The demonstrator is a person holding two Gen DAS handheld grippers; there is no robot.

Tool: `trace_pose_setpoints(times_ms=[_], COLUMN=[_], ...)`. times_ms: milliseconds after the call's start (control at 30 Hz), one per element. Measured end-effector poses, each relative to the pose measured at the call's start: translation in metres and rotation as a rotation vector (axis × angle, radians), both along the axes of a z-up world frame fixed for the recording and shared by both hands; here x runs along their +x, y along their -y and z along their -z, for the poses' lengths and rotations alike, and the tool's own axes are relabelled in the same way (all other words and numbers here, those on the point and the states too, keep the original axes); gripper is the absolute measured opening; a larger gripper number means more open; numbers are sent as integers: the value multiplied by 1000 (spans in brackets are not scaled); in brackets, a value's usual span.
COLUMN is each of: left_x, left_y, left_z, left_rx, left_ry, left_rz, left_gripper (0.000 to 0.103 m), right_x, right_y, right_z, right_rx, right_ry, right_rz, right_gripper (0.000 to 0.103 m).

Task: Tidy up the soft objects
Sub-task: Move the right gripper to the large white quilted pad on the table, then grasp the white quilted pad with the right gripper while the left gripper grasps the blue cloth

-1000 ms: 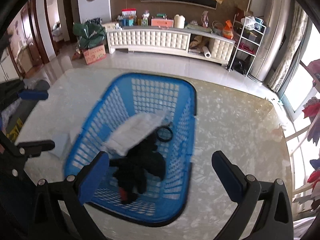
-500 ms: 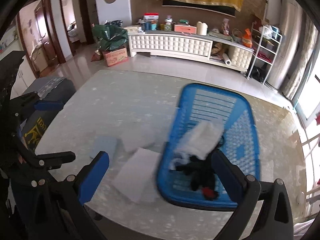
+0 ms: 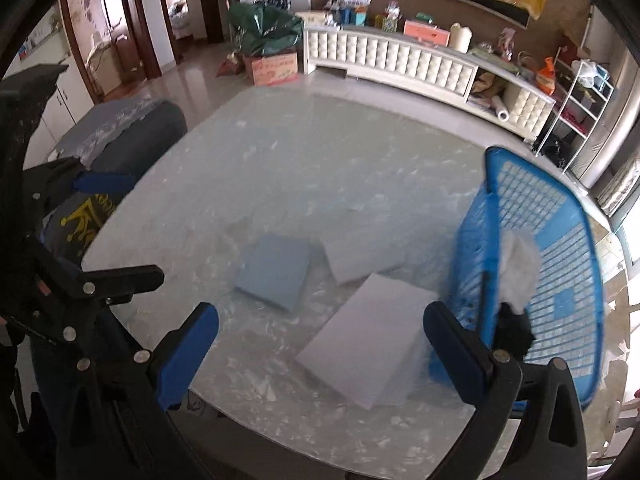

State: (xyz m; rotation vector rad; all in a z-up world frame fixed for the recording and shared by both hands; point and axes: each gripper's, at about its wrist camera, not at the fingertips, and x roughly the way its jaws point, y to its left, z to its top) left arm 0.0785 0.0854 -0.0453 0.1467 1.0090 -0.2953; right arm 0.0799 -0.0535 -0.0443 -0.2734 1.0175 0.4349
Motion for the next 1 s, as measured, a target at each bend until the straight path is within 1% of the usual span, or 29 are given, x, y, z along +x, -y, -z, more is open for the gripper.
trace_pose_setpoints(times_ms=[100,300,333,400,467,567,667,800,1000], left_x=[2,13,15,21,26,33,42,57,77], left_y=[-1,-3,-3,-4,-4,-2,-3,0,8], left_z=[12,42,46,57,66,75,84,93,108], left_rx=[2,33,28,-26,-39,-9,-3,16,5], left_ry=[-20,-70,-83,-136,-167,-187,-219,-237,-260], left_rz=[4,37,43,74,85,83,68,47,36], left_gripper=[103,103,103,103,103,103,103,103,103], right_x=[7,15,13,15,18,22,27,30,36], right_y=[-5,-11,-14,-14,-14,-15,-15,-14,-4], right_z=[15,38,42,50,59,70,77,87,100], right_rx=[-23,-55,-62,-77,-92,-117,-132,-142,-162], right_ry=[-38,-83,-89,-100,-120,-141,-158,-170,-198], right_rz=[8,26,26,30,37,59,84,116,151], right_gripper=[103,103,103,103,103,103,103,103,103])
